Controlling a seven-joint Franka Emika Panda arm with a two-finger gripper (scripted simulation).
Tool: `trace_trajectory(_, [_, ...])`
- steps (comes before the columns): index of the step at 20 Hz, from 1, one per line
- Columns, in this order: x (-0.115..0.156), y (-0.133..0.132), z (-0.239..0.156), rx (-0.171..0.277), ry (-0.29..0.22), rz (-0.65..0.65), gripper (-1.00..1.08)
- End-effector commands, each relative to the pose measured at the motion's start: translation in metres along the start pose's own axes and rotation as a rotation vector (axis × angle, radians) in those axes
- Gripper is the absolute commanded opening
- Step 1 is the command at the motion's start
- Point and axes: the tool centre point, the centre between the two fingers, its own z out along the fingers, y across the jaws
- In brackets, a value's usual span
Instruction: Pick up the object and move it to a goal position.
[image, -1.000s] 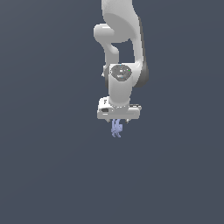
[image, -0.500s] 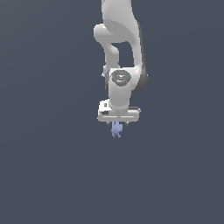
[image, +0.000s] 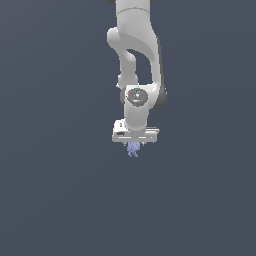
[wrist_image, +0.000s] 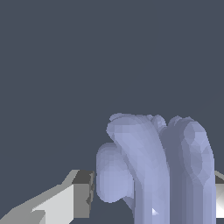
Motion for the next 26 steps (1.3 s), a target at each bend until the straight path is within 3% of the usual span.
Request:
trace_trajectory(1, [0.0,0.0,0.001,0.0,0.001,0.0,-1.0])
trace_trajectory(15, [0.004,0.004,-0.006,0.0,0.001,-0.001,-1.0])
trace_trajectory(26, [0.033,0.046,-0.062,0.001,0.001,-0.001,-1.0])
